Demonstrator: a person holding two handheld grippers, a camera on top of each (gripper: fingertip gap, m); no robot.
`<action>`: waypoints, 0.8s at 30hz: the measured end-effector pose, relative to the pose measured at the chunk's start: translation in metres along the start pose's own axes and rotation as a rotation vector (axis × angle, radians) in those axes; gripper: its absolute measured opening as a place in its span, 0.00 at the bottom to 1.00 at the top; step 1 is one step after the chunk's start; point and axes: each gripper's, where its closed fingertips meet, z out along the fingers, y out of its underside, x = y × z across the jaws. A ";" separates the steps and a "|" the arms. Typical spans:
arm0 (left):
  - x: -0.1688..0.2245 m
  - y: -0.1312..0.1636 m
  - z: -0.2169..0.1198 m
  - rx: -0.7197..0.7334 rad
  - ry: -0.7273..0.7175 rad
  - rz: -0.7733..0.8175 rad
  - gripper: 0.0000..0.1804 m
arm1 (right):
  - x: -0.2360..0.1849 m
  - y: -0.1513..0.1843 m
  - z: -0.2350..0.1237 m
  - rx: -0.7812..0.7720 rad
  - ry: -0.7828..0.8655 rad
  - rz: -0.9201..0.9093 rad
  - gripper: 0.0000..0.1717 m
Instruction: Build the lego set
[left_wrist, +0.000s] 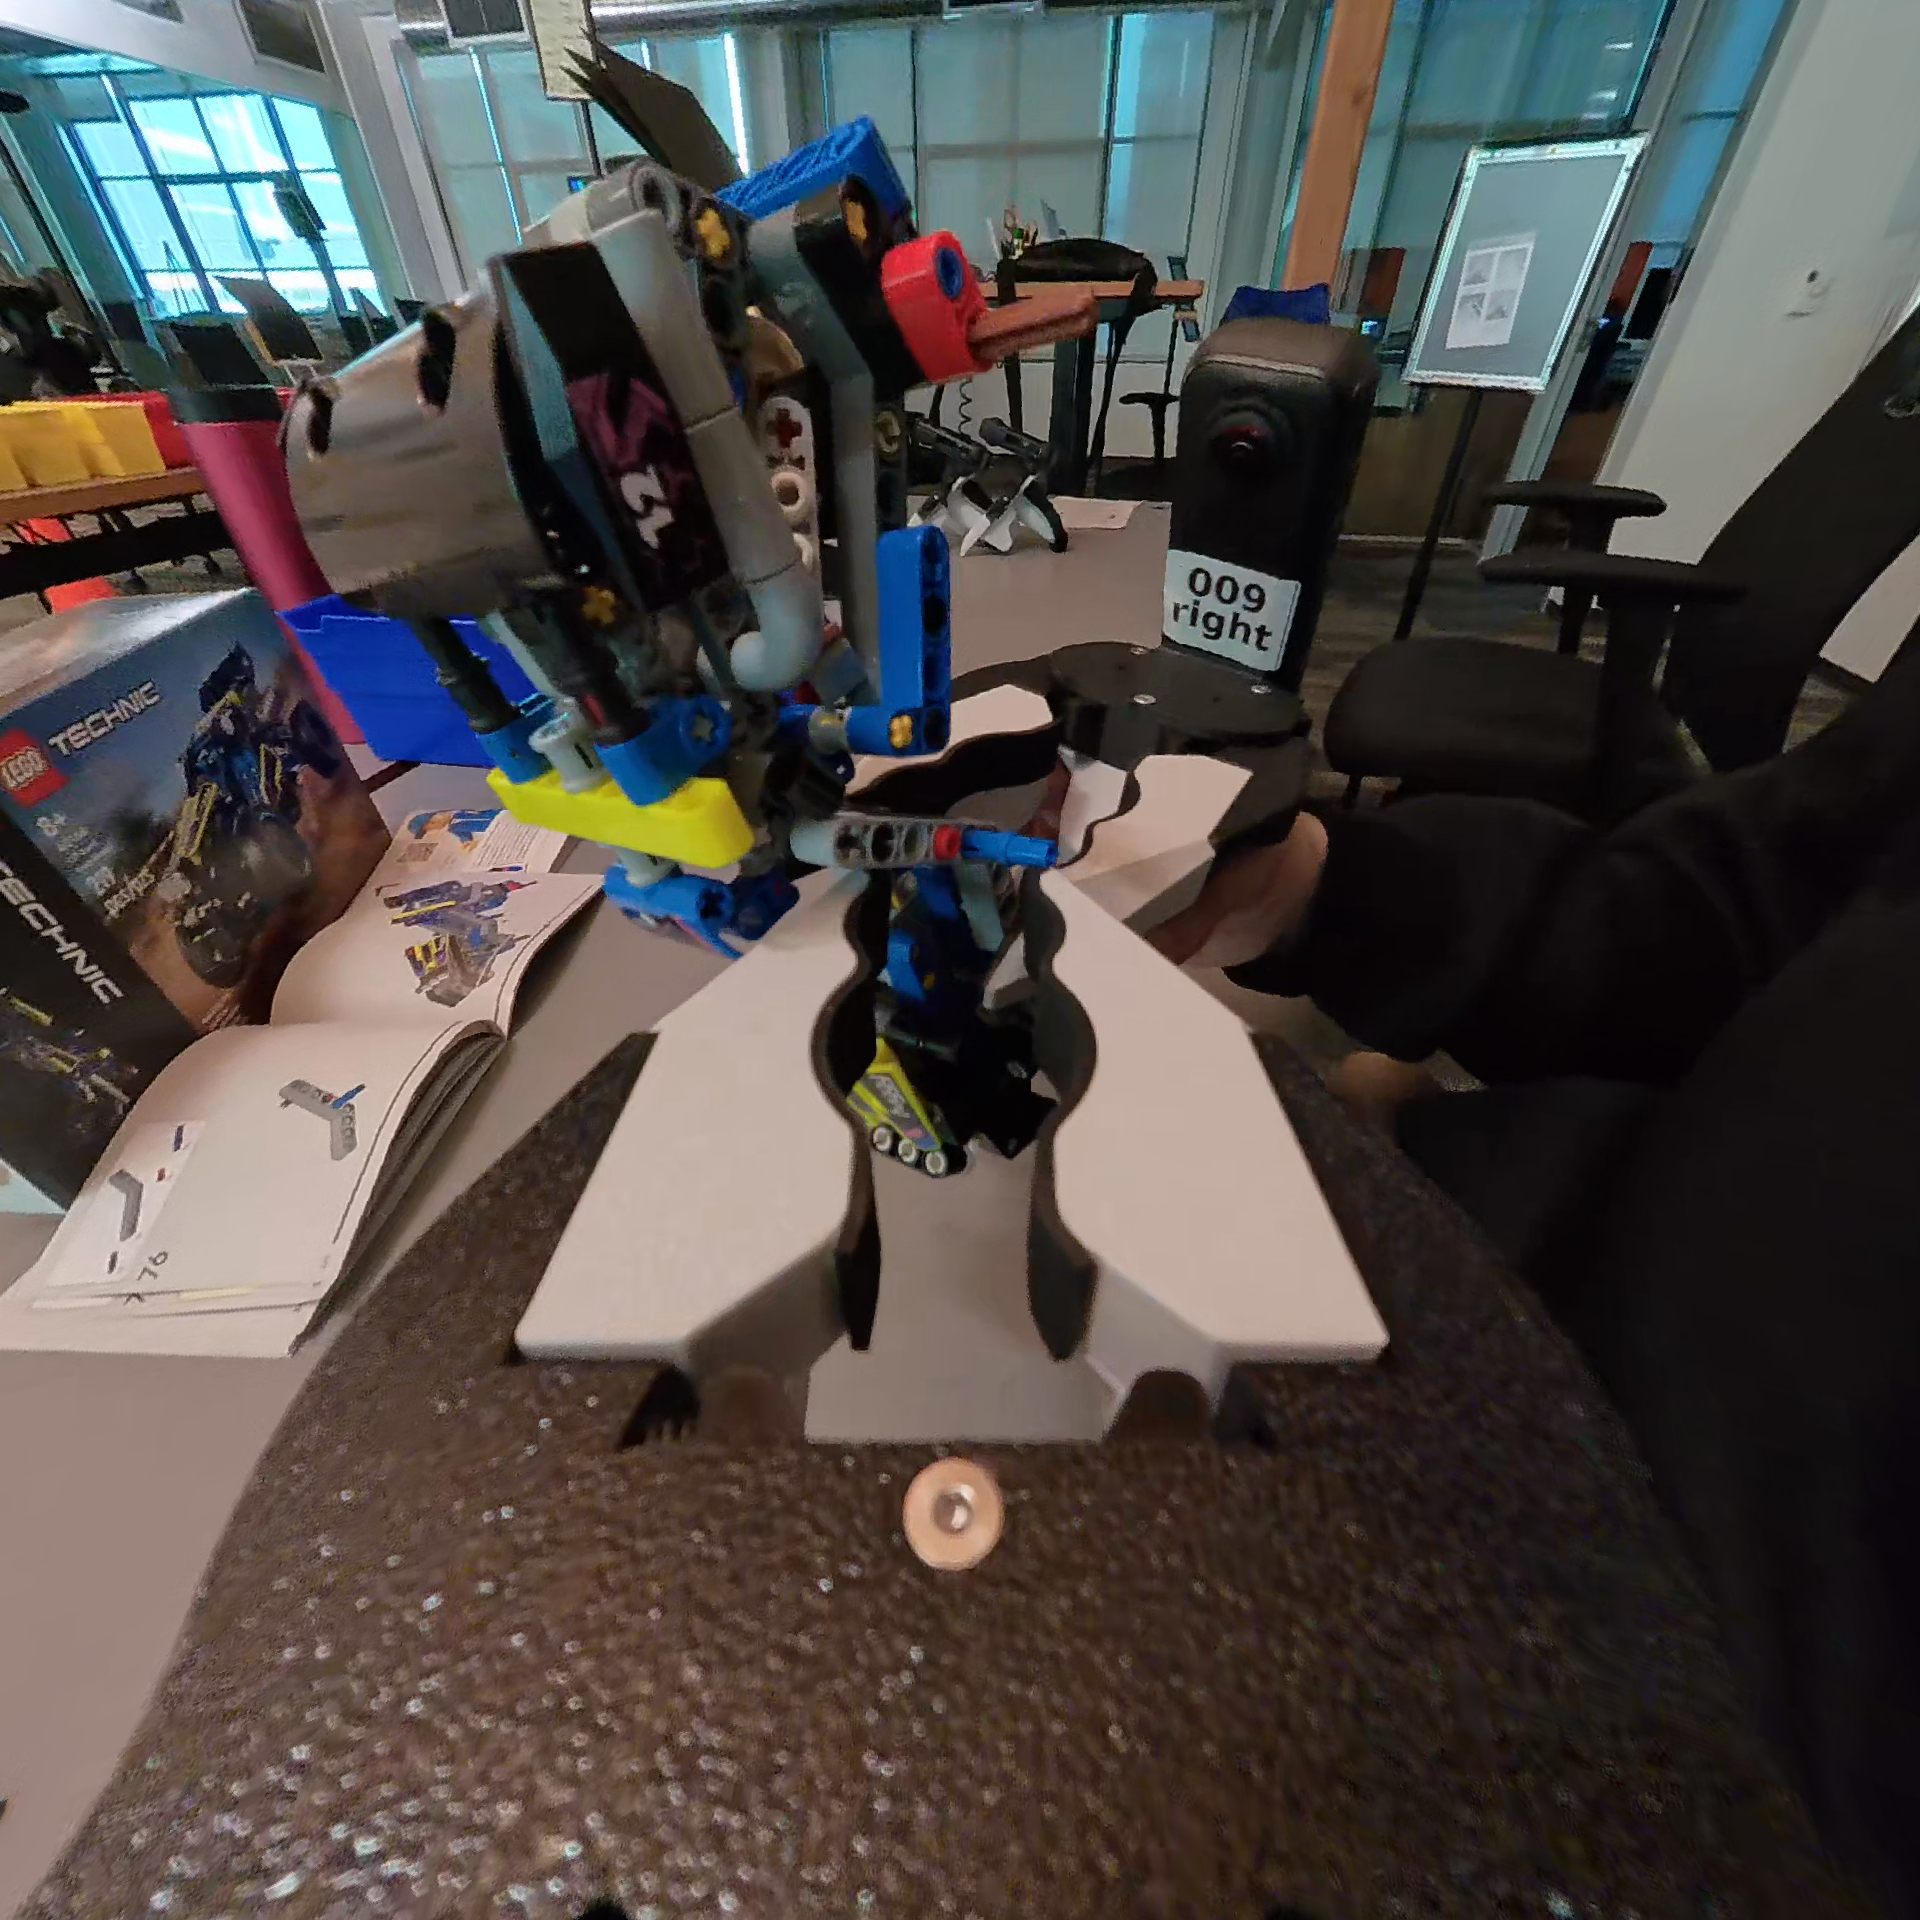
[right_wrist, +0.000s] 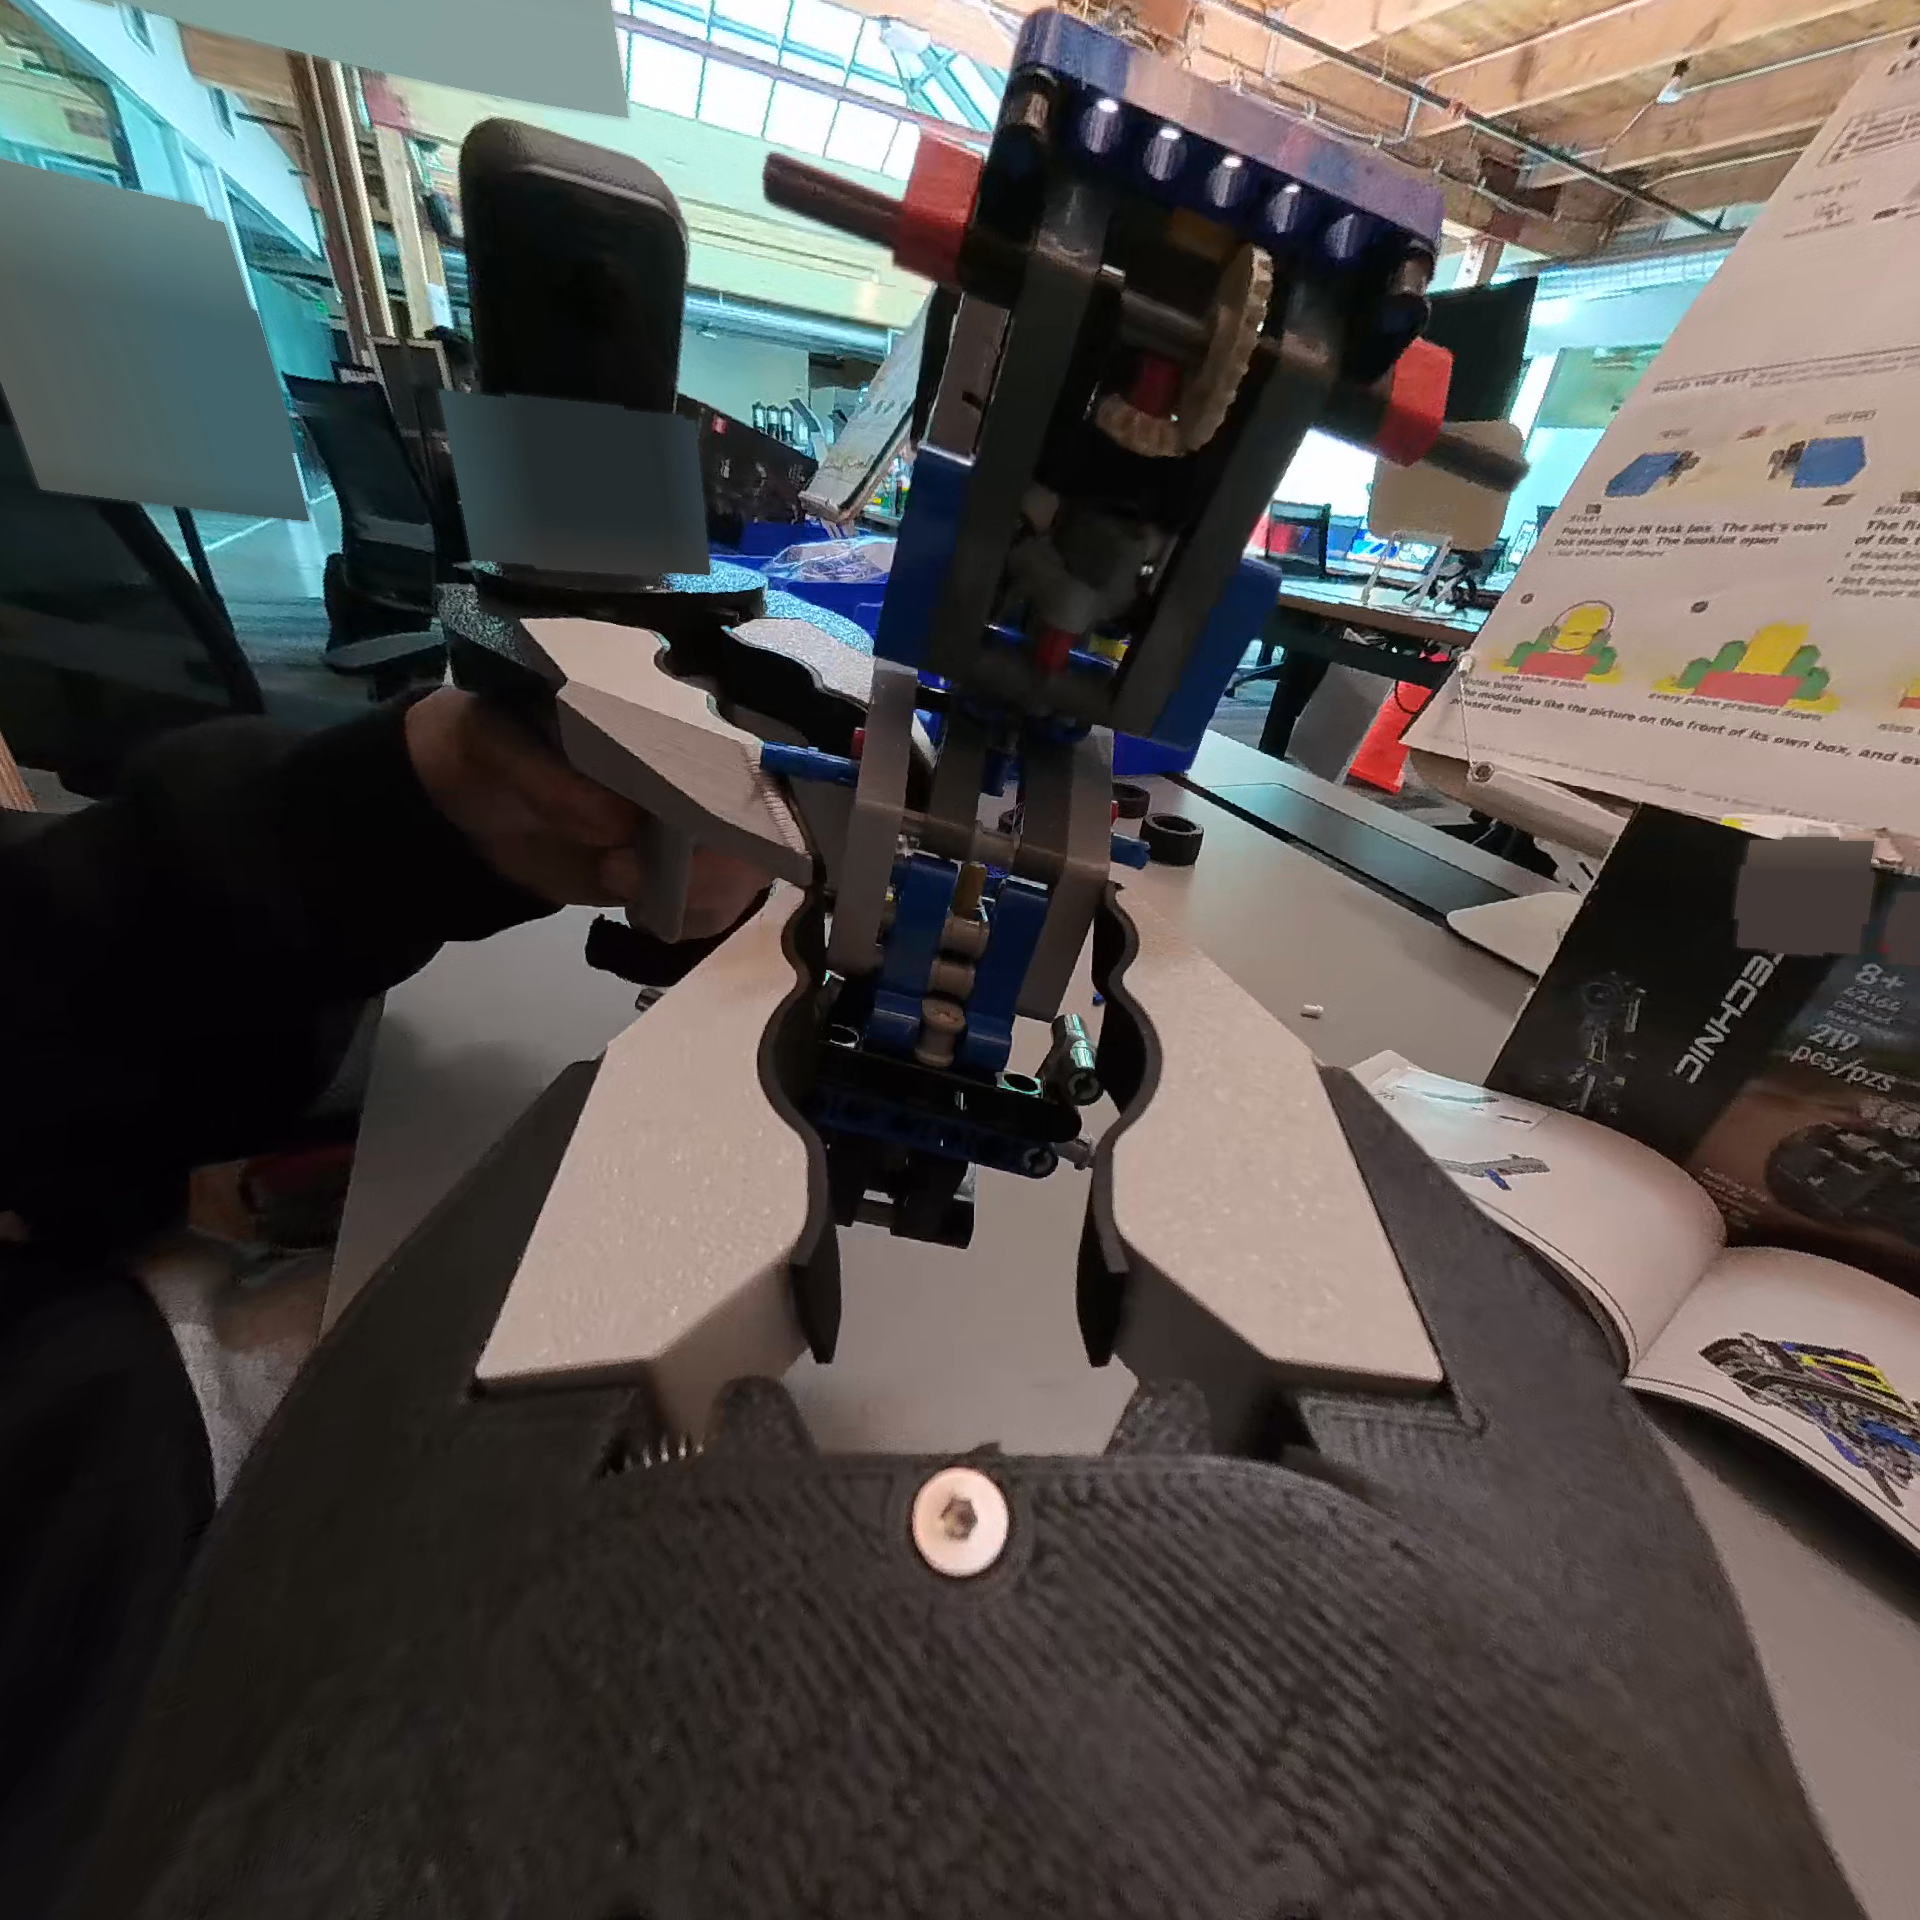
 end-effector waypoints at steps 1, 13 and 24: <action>0.000 0.001 0.000 -0.005 0.000 0.012 0.11 | 0.001 0.001 0.000 -0.002 0.005 -0.003 0.28; -0.015 0.052 -0.004 -0.185 0.010 0.056 0.12 | 0.019 0.036 -0.006 -0.159 0.072 -0.074 0.27; -0.009 0.073 -0.045 -0.597 -0.044 0.391 0.11 | 0.031 0.074 -0.012 -0.453 0.113 -0.264 0.27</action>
